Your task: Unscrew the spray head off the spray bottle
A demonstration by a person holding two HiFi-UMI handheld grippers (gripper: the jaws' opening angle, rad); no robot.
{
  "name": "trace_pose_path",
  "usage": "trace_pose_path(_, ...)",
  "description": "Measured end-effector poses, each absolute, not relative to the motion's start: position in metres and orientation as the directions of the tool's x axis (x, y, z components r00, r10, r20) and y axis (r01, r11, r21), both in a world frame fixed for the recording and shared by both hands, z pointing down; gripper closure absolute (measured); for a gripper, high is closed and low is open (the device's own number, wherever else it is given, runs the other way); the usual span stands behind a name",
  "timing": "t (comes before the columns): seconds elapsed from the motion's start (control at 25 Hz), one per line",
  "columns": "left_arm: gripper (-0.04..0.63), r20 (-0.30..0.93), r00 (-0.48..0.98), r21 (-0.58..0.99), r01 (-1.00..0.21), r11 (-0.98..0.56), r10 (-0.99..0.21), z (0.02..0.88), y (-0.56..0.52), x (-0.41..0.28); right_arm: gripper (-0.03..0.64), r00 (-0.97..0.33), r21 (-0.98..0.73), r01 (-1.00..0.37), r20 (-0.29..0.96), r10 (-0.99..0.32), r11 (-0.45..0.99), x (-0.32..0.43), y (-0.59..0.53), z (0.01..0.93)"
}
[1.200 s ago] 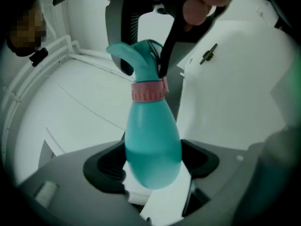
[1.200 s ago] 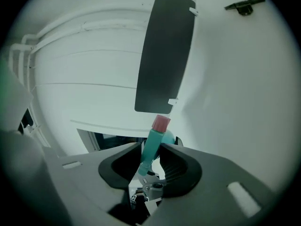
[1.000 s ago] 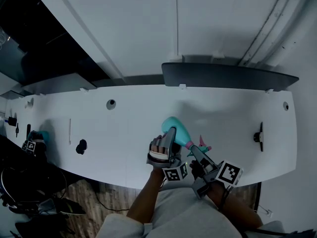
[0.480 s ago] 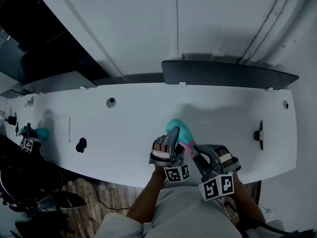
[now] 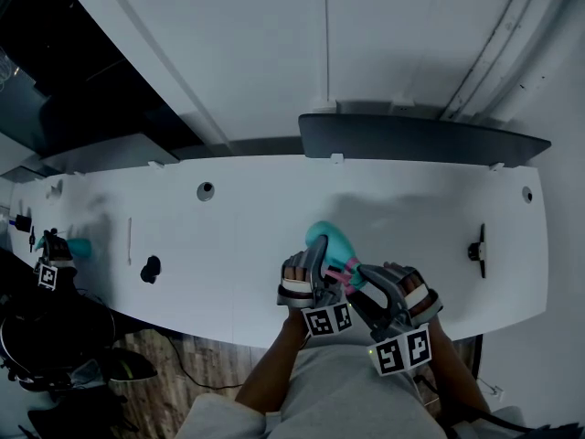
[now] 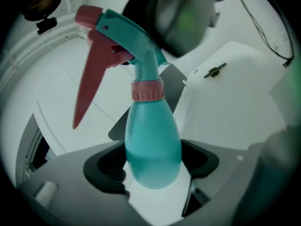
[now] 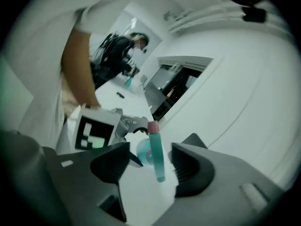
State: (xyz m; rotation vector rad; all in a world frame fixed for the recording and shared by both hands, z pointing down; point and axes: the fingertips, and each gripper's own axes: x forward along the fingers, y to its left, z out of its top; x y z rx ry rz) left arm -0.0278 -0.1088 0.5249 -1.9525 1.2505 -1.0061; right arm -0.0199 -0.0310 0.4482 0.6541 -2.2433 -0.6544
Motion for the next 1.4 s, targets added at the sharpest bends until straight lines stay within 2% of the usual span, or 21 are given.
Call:
trace_pose_path(0.04,0.236,0.279,0.255,-0.79,-0.487,-0.372,-0.926,0.525,-0.111,-0.031,0.287,-0.665,0.523,-0.347,0.448,-0.597,0.779,-0.021,-0.03,0.44)
trace_pose_path(0.08,0.236,0.28,0.243,-0.783,-0.502,-0.368,-0.929,0.525,-0.113,-0.035,0.267,-0.703,0.407,-0.429,0.411,-0.581,0.807,-0.02,-0.031,0.43)
trace_pose_path(0.12,0.236,0.279,0.231,-0.781,-0.51,-0.36,-0.932,0.524,-0.116,-0.039,0.267,-0.74,0.262,-0.506,0.358,-0.57,0.822,-0.018,-0.032,0.418)
trace_pose_path(0.2,0.236,0.271,0.213,-0.785,-0.515,-0.344,-0.939,0.522,-0.121,-0.045,0.279,-0.781,-0.163,-0.618,0.239,-0.577,0.769,-0.009,-0.035,0.401)
trace_pose_path(0.28,0.236,0.262,0.198,-0.789,-0.519,-0.328,-0.944,0.52,-0.125,-0.049,0.332,-0.777,-0.583,-0.576,0.173,-0.606,0.572,0.001,-0.039,0.401)
trace_pose_path(0.36,0.236,0.256,0.193,-0.79,-0.523,-0.32,-0.947,0.519,-0.126,-0.051,0.336,-0.757,-0.791,-0.486,0.17,-0.631,0.371,0.006,-0.045,0.414)
trace_pose_path(0.44,0.236,0.25,0.203,-0.794,-0.516,-0.32,-0.947,0.517,-0.125,-0.048,0.336,-0.742,-0.838,-0.471,0.208,-0.637,0.275,0.007,-0.051,0.429)
trace_pose_path(0.6,0.236,0.248,0.223,-0.81,-0.486,-0.328,-0.943,0.516,-0.121,-0.041,0.35,-0.732,-0.775,-0.559,0.294,-0.614,0.296,0.002,-0.06,0.448)
trace_pose_path(0.72,0.236,0.266,0.222,-0.813,-0.471,-0.342,-0.938,0.522,-0.118,-0.041,0.507,-0.728,-0.716,-0.612,0.346,-0.592,0.335,0.002,-0.061,0.452)
trace_pose_path(0.76,0.236,0.267,0.223,-0.814,-0.468,-0.343,-0.937,0.523,-0.117,-0.041,0.52,-0.724,-0.676,-0.639,0.367,-0.584,0.368,0.002,-0.061,0.452)
trace_pose_path(0.84,0.236,0.266,0.233,-0.817,-0.46,-0.347,-0.935,0.523,-0.114,-0.04,0.531,-0.709,-0.486,-0.703,0.428,-0.56,0.519,0.002,-0.059,0.45)
trace_pose_path(0.88,0.236,0.266,0.241,-0.817,-0.457,-0.351,-0.933,0.522,-0.114,-0.038,0.538,-0.686,-0.286,-0.712,0.475,-0.551,0.641,0.001,-0.057,0.448)
trace_pose_path(0.92,0.236,0.268,0.247,-0.816,-0.455,-0.356,-0.931,0.523,-0.113,-0.036,0.54,-0.647,-0.005,-0.651,0.527,-0.551,0.759,-0.001,-0.053,0.448)
trace_pose_path(0.96,0.236,0.271,0.252,-0.814,-0.455,-0.361,-0.929,0.523,-0.112,-0.034,0.541,-0.593,0.306,-0.488,0.57,-0.568,0.817,-0.004,-0.048,0.45)
trace_pose_path(1.0,0.236,0.275,0.253,-0.812,-0.456,-0.365,-0.928,0.525,-0.112,-0.032,0.541,-0.541,0.557,-0.258,0.594,-0.596,0.789,-0.007,-0.042,0.453)
trace_pose_path(1.04,0.236,0.279,0.25,-0.81,-0.457,-0.367,-0.927,0.526,-0.112,-0.032,0.541,-0.506,0.696,-0.053,0.599,-0.62,0.716,-0.01,-0.037,0.457)
trace_pose_path(1.08,0.236,0.281,0.247,-0.809,-0.458,-0.368,-0.927,0.528,-0.112,-0.032,0.541,-0.494,0.746,0.061,0.6,-0.629,0.664,-0.012,-0.034,0.459)
trace_pose_path(1.12,0.236,0.282,0.245,-0.809,-0.459,-0.367,-0.928,0.529,-0.112,-0.033,0.543,-0.496,0.752,0.09,0.602,-0.625,0.653,-0.013,-0.032,0.46)
trace_pose_path(1.28,0.236,0.283,0.247,-0.808,-0.459,-0.369,-0.927,0.528,-0.111,-0.032,0.54,-0.495,0.759,0.054,0.585,-0.643,0.649,-0.01,-0.036,0.459)
trace_pose_path(1.4,0.236,0.298,0.229,-0.778,-0.504,-0.375,-0.927,0.531,-0.114,-0.037,0.523,-0.513,0.775,-0.002,0.541,-0.666,0.632,-0.012,-0.038,0.454)
